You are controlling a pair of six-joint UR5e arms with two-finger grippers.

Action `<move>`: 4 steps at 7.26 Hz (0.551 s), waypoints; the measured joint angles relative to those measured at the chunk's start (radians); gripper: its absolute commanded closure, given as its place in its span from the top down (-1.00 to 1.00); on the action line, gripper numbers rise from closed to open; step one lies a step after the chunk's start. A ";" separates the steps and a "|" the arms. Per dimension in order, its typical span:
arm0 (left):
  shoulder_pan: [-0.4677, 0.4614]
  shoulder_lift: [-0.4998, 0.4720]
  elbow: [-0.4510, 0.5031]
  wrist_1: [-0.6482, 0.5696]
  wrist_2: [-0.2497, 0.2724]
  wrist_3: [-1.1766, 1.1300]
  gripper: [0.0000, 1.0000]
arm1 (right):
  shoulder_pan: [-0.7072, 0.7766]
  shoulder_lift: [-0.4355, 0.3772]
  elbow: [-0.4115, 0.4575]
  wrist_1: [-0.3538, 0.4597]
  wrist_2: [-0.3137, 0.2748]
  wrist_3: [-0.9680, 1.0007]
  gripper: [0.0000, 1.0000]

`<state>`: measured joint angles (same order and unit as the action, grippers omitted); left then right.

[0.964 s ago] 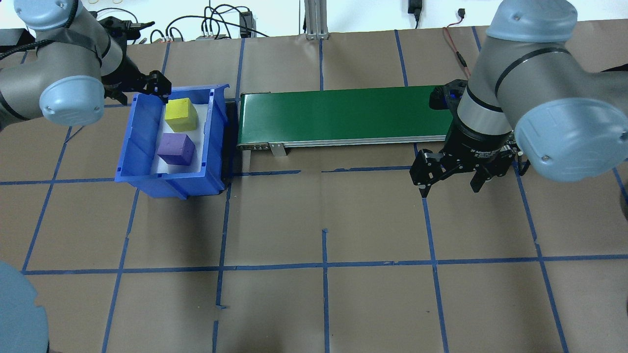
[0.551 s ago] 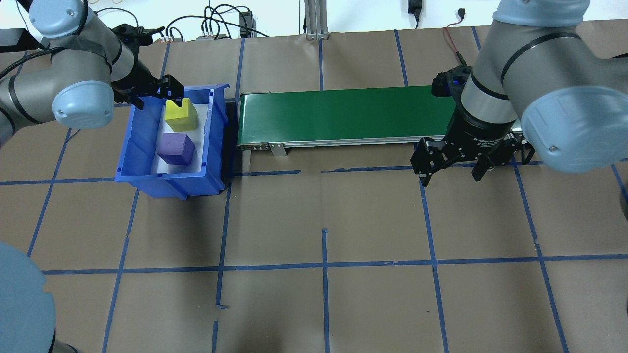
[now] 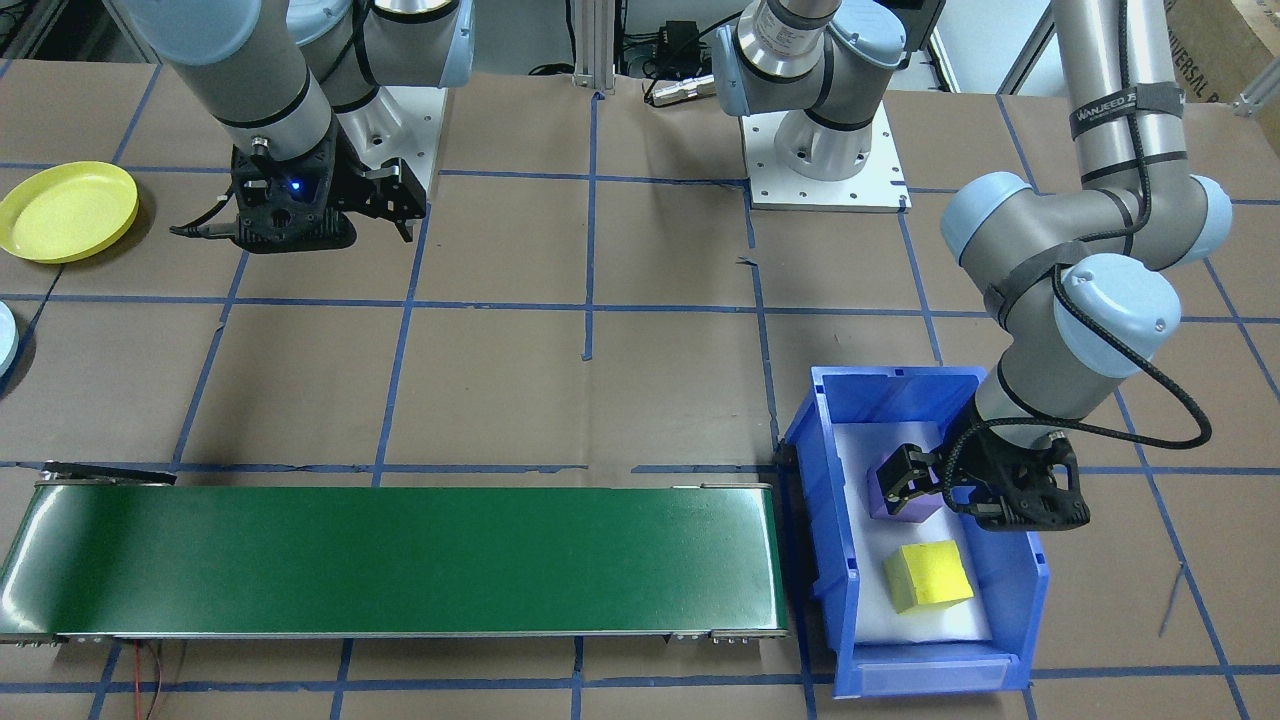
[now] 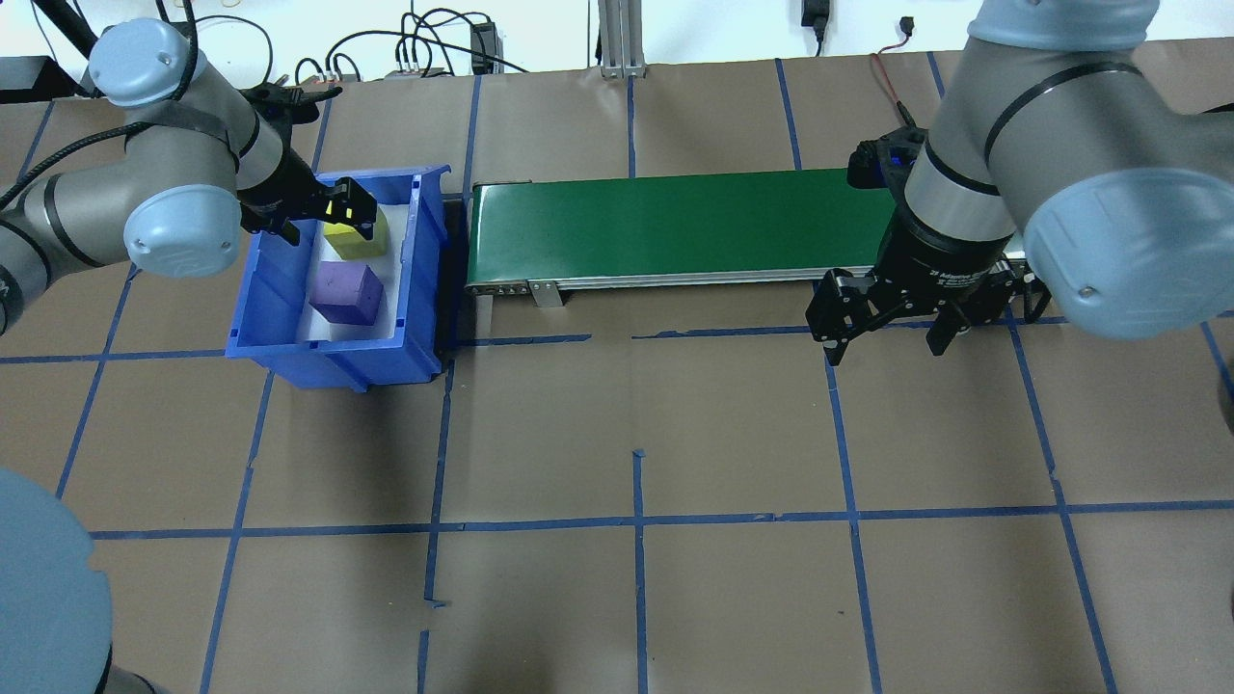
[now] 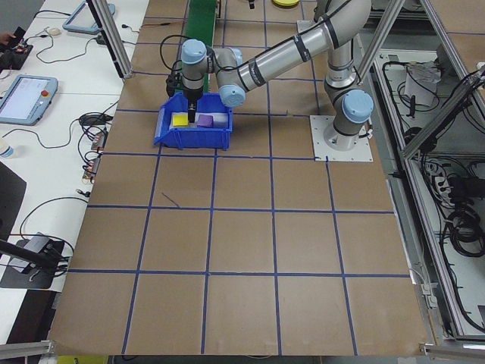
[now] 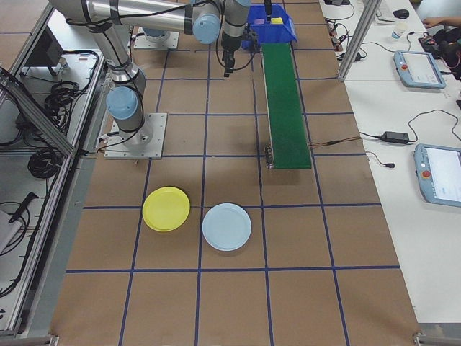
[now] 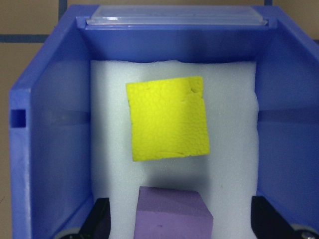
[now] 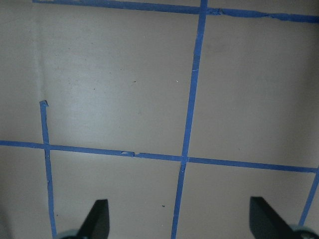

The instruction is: Move block left to right into plate

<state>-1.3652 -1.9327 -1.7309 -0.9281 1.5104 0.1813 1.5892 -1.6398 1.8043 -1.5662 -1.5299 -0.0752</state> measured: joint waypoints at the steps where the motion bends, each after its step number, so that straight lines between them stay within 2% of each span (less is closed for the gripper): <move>1: 0.000 -0.004 -0.014 0.000 0.001 0.003 1.00 | 0.000 0.000 0.001 0.000 0.000 0.000 1.00; 4: 0.000 -0.015 -0.034 0.000 0.004 0.056 1.00 | -0.001 0.000 0.000 -0.001 -0.002 0.000 1.00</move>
<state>-1.3652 -1.9481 -1.7653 -0.9281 1.5143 0.2376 1.5878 -1.6399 1.8044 -1.5669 -1.5315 -0.0751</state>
